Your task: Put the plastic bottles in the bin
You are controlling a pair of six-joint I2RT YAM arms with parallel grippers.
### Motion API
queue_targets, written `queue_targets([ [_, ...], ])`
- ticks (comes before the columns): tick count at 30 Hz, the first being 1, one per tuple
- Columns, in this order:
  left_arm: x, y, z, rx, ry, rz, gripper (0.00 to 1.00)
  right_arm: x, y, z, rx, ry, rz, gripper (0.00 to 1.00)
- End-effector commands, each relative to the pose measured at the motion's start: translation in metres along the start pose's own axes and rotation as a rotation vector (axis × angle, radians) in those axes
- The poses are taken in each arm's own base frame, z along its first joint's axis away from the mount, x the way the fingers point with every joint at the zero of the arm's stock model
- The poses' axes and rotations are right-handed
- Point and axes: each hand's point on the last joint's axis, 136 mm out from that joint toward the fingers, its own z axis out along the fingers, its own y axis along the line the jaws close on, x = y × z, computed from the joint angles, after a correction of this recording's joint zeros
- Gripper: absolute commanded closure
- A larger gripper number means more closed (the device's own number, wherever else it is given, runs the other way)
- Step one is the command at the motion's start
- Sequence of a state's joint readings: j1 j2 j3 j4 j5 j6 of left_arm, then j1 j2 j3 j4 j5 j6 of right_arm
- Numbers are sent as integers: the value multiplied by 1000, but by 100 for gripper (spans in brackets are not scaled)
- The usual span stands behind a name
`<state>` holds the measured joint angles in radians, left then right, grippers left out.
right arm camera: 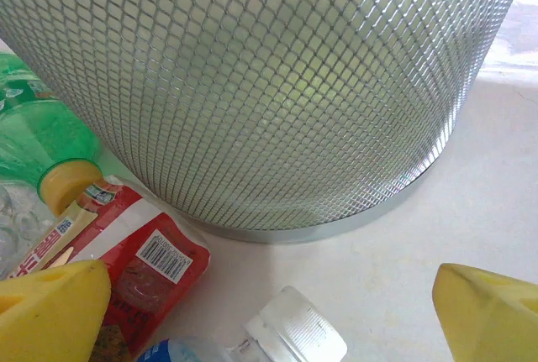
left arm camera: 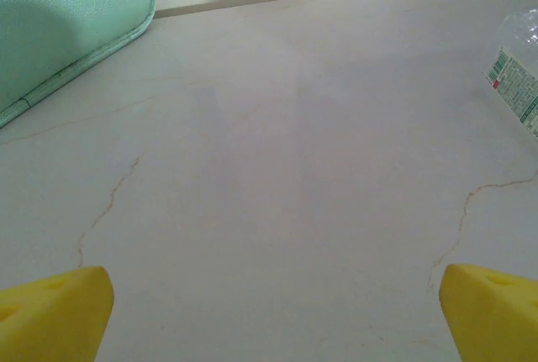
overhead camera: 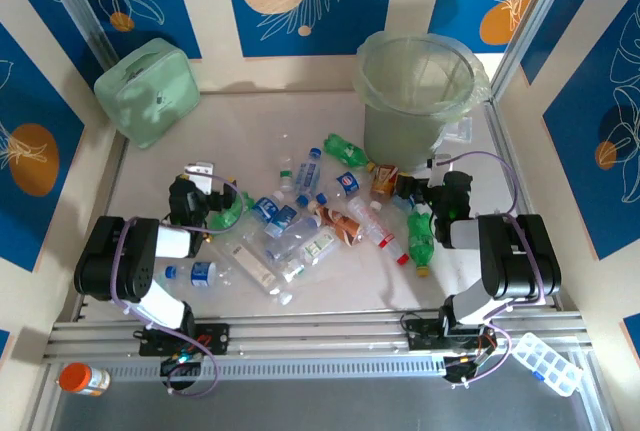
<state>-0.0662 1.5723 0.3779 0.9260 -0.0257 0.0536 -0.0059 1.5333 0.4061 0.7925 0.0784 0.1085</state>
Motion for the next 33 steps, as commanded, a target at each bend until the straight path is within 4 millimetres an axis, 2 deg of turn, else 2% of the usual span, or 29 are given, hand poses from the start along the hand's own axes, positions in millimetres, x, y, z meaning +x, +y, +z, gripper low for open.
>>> queue_targets([
  [1,-5,-2,-1,17,-15,0,1,-12,2,1,-3,-27,-12,1],
  [24,-8,2,-3,5,-23,-9,1,-13,3,-1,-6,-39,-15,1],
  [26,-17,4,-9,-5,-32,-13,1,-17,4,-6,-9,-55,-18,1],
  [30,-43,10,-26,-32,-41,-17,1,-43,-6,-33,80,-110,16,1],
  [33,-84,11,-51,-104,-201,-11,1,-71,6,-62,76,-180,-13,1],
])
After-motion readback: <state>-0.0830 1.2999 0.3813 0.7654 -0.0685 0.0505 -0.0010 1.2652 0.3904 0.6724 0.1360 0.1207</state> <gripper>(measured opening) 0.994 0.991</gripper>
